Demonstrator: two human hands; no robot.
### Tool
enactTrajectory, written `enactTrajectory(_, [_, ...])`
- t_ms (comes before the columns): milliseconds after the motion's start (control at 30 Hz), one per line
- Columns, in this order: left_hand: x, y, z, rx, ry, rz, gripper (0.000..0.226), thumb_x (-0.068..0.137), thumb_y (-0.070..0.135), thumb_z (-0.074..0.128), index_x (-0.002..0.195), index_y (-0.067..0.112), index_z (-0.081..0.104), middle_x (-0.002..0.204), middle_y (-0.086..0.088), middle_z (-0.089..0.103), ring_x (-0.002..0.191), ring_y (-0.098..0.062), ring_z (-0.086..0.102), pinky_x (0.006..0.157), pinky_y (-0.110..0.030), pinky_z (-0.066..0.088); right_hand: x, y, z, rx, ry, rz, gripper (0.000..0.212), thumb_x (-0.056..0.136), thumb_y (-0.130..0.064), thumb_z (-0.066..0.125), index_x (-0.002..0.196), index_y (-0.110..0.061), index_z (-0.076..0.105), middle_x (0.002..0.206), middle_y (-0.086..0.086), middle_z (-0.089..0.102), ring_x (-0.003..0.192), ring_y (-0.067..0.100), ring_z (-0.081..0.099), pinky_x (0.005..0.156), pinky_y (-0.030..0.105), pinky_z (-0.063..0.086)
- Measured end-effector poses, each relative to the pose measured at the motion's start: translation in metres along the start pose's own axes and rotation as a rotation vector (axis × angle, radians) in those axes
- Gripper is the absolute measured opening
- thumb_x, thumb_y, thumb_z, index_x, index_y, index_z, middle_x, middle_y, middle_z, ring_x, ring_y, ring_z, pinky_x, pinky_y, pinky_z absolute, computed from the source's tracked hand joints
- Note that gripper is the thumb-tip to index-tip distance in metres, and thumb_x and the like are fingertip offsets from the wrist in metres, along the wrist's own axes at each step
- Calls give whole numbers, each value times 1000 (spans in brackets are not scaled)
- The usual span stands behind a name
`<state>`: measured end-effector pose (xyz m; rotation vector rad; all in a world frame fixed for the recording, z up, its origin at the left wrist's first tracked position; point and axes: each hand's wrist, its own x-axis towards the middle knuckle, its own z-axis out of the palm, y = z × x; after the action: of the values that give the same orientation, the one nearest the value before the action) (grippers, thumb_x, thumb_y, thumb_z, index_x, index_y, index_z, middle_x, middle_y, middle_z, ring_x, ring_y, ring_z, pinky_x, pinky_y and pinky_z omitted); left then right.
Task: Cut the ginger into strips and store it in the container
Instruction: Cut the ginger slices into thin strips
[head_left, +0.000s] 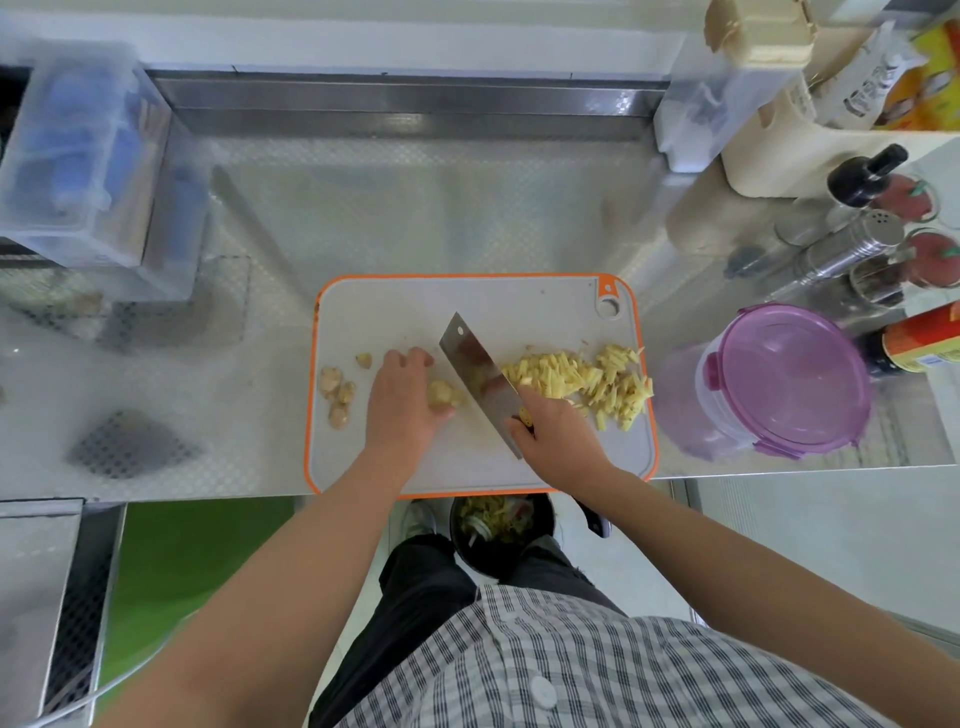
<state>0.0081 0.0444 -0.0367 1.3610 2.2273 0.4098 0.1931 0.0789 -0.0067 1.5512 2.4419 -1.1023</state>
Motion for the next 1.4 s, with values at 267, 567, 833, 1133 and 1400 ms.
enactTrajectory(267, [-13,-5,9,-10,64,72,33,71,20,80,99,9,66,98,-10,54,92,-30,54,79,-35,43,-7,-5,4,-23,20,23,18,96,-17,44,83,-14,32,56,0,34,49,15,31,45,29,21])
enactTrajectory(567, [-15,-10,10,-17,68,176,35,70,9,77,102,9,64,99,-8,52,87,-27,54,75,-30,42,-11,-4,10,-9,14,32,20,95,-17,44,80,-14,31,57,-1,34,49,14,28,46,28,20])
enactTrajectory(833, [-15,-21,7,-74,82,199,15,74,16,79,85,12,71,87,-1,54,73,-21,54,64,-32,47,-10,-1,8,21,-3,26,18,94,-16,44,79,-13,34,58,4,41,48,18,33,47,28,25])
enactTrajectory(1133, [-4,-13,7,-4,34,123,29,78,26,75,104,14,68,95,-3,56,86,-24,56,71,-35,47,-9,0,4,0,-2,12,20,96,-19,44,80,-11,35,57,2,37,49,16,32,46,29,23])
enactTrajectory(1400, [2,-5,4,-109,-16,16,25,72,16,79,87,20,59,87,1,57,78,-20,54,68,-29,41,-9,1,3,5,0,10,22,96,-20,45,78,-12,34,56,1,37,48,16,32,46,29,22])
